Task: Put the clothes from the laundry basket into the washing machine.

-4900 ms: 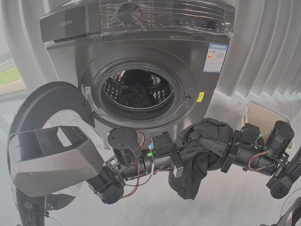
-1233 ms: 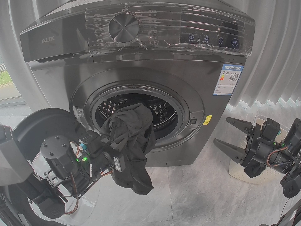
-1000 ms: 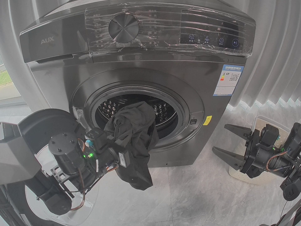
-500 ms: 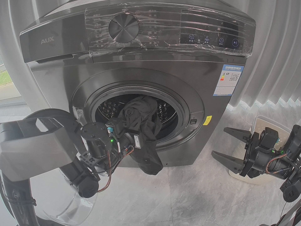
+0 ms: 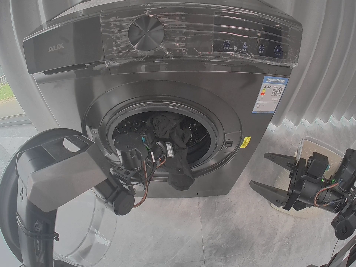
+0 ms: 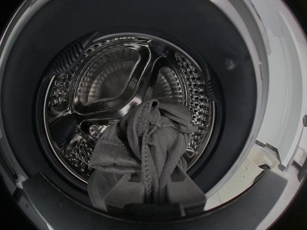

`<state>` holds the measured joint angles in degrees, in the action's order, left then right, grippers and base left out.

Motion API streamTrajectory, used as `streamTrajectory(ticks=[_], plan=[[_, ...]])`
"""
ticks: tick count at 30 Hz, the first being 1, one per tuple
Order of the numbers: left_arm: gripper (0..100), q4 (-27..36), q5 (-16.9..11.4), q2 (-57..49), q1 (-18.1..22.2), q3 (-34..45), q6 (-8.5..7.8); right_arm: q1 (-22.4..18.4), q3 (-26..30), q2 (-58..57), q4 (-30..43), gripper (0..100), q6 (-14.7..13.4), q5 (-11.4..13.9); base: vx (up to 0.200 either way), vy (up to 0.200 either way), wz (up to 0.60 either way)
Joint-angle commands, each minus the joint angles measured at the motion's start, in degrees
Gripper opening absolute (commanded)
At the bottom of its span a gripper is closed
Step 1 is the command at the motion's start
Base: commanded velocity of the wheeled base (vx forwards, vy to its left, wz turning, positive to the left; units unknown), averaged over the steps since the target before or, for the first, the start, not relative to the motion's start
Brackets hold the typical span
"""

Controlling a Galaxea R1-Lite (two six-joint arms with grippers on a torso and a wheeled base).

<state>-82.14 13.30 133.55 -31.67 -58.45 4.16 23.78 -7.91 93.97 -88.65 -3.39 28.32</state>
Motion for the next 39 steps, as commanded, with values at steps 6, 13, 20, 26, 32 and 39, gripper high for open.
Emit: streamTrajectory(ticks=[6, 13, 20, 26, 32, 39], plan=[[0, 5.41, 0.94, 6.73, 1.44, -13.53, -1.43, 0.03, 1.41, 1.13, -0.03, 100, 0.05, 0.25, 0.000, 0.000, 0.00], [0, 9.89, 1.03, 9.27, 2.14, -21.88, -1.26, 0.03, 1.41, 1.13, -0.03, 100, 0.05, 0.25, 0.000, 0.000, 0.00], [0, 12.44, 1.55, 14.28, 3.55, -31.63, -1.08, 0.03, 1.41, 1.13, -0.03, 100, 0.05, 0.25, 0.000, 0.000, 0.00], [0, 15.34, 1.55, 16.75, 4.25, -35.33, -0.73, 0.12, 1.23, 1.84, -0.03, 100, 0.05, 0.25, 0.000, 0.000, 0.00], [0, 21.58, 1.73, 21.05, 5.66, -47.45, -0.47, 1.09, 1.32, 1.84, -0.03, 100, 0.05, 0.25, 0.000, 0.000, 0.00], [0, 24.92, 3.22, 22.90, 6.62, -54.66, -0.47, 1.09, 1.32, 1.84, -0.03, 100, -0.04, 0.25, 0.000, 0.000, 0.00]])
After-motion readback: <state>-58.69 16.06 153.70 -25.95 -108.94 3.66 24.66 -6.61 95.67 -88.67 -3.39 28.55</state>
